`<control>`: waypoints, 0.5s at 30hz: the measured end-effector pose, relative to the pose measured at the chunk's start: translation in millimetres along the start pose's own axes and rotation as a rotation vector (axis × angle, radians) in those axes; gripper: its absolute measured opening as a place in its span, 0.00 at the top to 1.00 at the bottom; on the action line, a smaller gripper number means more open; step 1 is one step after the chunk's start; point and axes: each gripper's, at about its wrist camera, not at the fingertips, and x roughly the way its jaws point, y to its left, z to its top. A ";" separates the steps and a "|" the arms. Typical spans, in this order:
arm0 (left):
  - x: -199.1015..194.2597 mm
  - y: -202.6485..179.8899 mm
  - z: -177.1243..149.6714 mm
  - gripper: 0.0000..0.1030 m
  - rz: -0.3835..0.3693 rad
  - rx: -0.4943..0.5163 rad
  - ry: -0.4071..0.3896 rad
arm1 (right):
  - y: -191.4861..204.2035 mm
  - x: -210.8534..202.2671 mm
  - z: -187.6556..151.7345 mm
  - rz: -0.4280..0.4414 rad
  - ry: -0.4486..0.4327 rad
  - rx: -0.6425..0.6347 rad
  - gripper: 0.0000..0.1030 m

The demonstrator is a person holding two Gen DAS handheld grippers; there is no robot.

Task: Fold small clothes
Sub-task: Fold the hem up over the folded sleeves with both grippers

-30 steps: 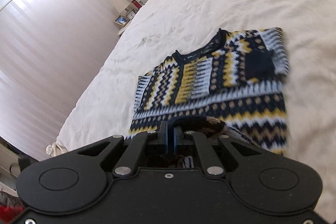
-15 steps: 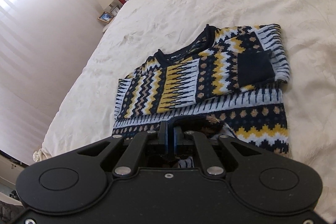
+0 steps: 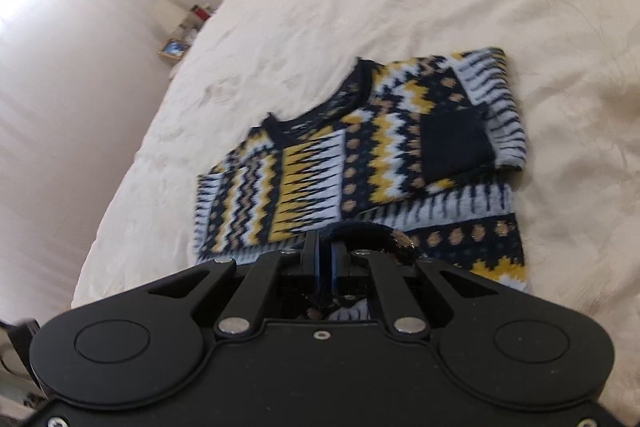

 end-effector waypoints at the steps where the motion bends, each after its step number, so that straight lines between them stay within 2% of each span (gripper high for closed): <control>1: 0.4 -1.1 4.3 0.46 0.000 0.015 -0.005 | -3.2 3.3 1.4 -0.002 0.001 0.013 0.87; 4: 3.3 -9.5 0.3 0.41 0.000 0.120 0.035 | -11.8 14.0 5.6 -0.007 0.012 0.053 0.87; 9: 0.5 -22.8 -43.1 0.41 0.028 0.304 0.198 | -19.6 26.7 11.0 -0.010 0.050 0.059 0.87; 12: -6.9 -26.8 -65.5 0.41 0.039 0.348 0.266 | -24.3 31.8 14.2 0.005 0.071 0.063 0.87; 15: -10.2 -30.5 -77.6 0.41 0.042 0.330 0.310 | -28.9 37.8 18.0 0.016 0.095 0.068 0.87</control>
